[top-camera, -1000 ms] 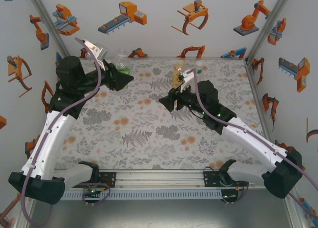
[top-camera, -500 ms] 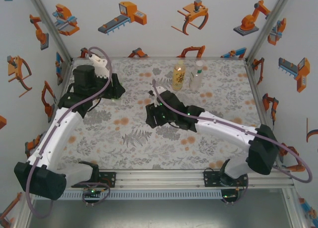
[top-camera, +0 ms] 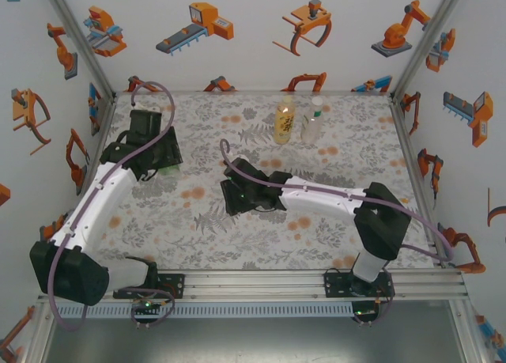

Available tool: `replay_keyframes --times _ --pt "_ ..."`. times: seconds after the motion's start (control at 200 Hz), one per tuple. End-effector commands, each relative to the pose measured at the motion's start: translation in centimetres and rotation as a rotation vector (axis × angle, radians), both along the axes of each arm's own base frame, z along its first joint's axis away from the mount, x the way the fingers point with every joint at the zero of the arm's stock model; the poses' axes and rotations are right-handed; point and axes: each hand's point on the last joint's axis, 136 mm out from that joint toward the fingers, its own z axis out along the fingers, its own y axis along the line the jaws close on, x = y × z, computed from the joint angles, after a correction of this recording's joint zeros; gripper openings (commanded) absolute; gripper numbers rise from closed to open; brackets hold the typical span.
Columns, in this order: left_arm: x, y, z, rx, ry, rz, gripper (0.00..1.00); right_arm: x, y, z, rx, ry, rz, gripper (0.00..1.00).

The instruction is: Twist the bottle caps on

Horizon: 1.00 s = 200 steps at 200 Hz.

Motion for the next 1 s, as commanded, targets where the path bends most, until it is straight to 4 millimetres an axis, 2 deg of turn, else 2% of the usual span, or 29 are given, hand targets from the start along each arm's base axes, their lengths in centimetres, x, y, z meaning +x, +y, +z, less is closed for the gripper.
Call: replay_keyframes --times 0.0,0.12,0.335,0.476,0.556,0.761,0.996 --pt "-0.7 0.6 0.7 -0.054 0.040 0.076 0.00 -0.2 0.8 0.8 0.016 0.013 -0.004 0.48" --pt "-1.0 -0.9 -0.2 -0.104 0.099 0.021 0.00 -0.4 1.1 0.5 0.022 0.023 0.007 0.47" --pt "-0.9 1.1 -0.2 0.042 0.142 0.030 0.00 -0.9 1.7 -0.2 0.013 0.034 0.025 0.46" --pt "-1.0 -0.3 -1.4 0.034 0.205 -0.081 0.00 -1.0 1.6 -1.0 -0.037 0.029 0.008 0.45" --pt "-1.1 -0.3 -2.0 0.038 0.203 -0.090 0.00 -1.1 1.6 -1.3 -0.075 0.026 0.005 0.44" --pt "-2.0 0.4 -1.3 0.094 0.133 -0.139 0.00 -1.7 2.0 -2.3 -0.159 0.006 0.033 0.46" --pt "-3.0 1.0 0.8 0.105 0.000 -0.143 0.00 -1.8 2.1 -4.0 -0.277 -0.018 0.048 0.52"
